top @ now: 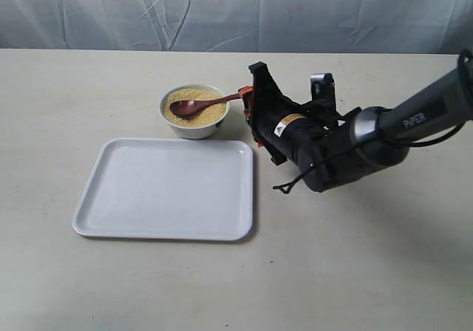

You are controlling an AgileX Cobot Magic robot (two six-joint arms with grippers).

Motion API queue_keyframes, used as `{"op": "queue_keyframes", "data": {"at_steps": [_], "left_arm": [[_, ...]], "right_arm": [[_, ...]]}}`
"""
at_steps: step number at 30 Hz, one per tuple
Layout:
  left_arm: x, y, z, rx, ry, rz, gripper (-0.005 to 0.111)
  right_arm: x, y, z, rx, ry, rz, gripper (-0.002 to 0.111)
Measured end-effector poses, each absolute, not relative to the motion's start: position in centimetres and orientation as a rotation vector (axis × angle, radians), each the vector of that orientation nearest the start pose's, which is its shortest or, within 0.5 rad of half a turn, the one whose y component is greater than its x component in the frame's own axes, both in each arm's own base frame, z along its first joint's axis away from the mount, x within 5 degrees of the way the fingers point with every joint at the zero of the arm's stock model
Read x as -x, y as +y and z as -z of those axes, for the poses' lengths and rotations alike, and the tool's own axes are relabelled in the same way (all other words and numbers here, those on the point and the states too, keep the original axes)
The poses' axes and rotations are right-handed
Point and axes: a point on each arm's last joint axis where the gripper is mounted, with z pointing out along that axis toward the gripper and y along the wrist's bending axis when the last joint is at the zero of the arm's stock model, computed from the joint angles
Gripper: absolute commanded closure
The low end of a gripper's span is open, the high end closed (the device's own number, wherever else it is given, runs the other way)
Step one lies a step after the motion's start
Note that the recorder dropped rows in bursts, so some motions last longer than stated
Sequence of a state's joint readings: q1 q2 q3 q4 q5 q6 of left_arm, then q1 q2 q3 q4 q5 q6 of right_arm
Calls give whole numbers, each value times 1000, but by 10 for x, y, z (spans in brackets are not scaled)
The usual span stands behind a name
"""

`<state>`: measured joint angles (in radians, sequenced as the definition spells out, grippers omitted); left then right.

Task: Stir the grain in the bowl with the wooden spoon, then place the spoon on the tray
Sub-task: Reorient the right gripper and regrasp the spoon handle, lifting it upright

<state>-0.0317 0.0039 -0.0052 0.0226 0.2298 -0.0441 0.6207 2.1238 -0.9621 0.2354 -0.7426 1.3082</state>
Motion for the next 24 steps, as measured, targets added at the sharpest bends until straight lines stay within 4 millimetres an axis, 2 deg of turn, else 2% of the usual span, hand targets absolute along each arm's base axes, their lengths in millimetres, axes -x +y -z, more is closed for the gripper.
{"op": "queue_keyframes", "data": {"at_steps": [7, 16, 24], "left_arm": [[-56, -1, -194, -4, 1712, 36, 107], [-56, -1, -194, -4, 1712, 36, 107], [-56, -1, -194, -4, 1712, 36, 107]], "right_arm": [[-356, 237, -97, -972, 1870, -1234, 52], [-361, 230, -72, -1077, 1831, -1181, 53], [-369, 231, -76, -1051, 1747, -1202, 53]]}}
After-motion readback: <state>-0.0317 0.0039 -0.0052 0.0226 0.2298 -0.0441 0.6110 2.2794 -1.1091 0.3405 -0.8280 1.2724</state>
